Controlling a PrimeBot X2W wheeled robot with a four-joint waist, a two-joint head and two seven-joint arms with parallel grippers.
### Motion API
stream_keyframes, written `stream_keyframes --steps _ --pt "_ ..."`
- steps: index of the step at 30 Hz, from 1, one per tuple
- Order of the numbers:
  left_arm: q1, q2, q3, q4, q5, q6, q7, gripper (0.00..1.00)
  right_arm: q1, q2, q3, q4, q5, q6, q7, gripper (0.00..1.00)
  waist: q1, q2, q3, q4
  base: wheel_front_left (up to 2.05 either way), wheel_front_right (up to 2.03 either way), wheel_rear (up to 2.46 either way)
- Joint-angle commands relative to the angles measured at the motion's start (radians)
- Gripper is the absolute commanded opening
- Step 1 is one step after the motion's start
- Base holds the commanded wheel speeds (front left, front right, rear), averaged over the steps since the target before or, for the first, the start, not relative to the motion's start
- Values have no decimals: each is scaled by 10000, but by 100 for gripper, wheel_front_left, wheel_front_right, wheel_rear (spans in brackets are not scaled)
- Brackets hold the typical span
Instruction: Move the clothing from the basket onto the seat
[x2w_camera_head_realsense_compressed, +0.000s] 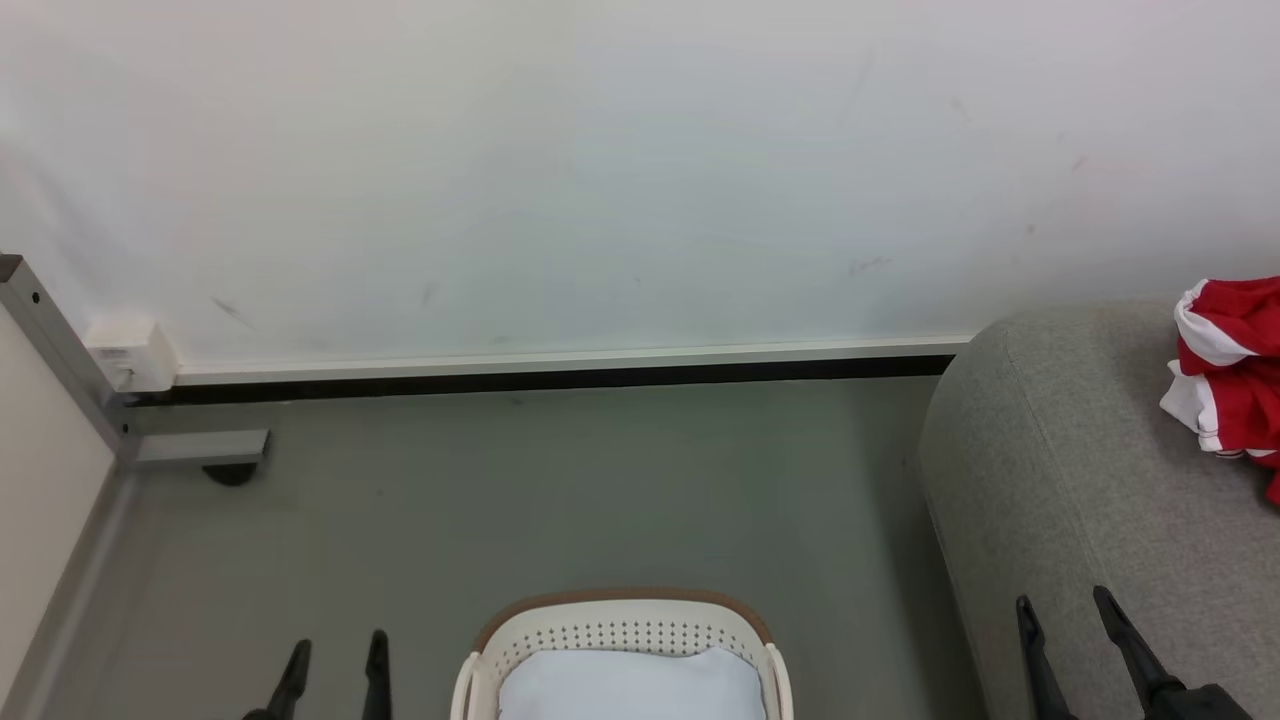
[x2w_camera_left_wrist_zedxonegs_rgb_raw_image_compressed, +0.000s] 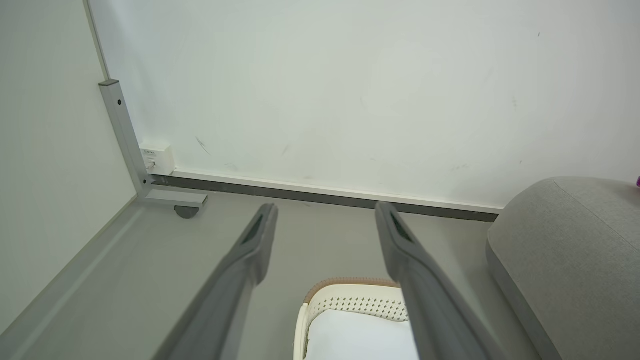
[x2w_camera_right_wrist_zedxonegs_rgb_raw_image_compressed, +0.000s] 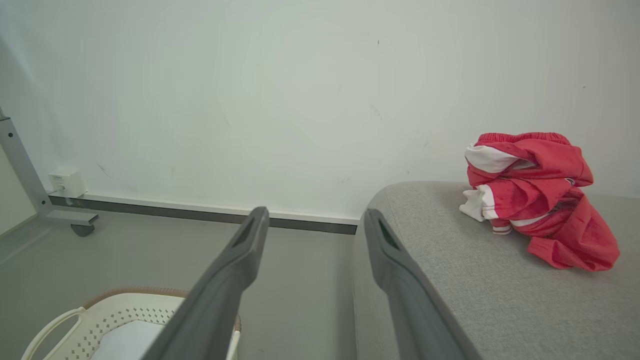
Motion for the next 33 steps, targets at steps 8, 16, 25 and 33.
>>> stream_keyframes --steps 8,16,25,33 --pt "-99 -72 195 137 292 -106 -5 100 -124 -5 147 72 112 -22 7 100 0 -1 2 56 0 0 0" --pt "-5 -188 287 476 -221 -234 165 0 26 41 97 361 476 2 134 0 0 -1 11 66 0 0 0" --pt "-220 -179 396 404 -1984 -329 624 0 -128 32 -43 262 2339 0 586 0 0 -1 50 108 0 0 0" --pt "-366 -171 449 316 -3395 -408 951 0 -254 24 -146 176 3823 -2 934 0 0 -1 86 146 0 0 0"
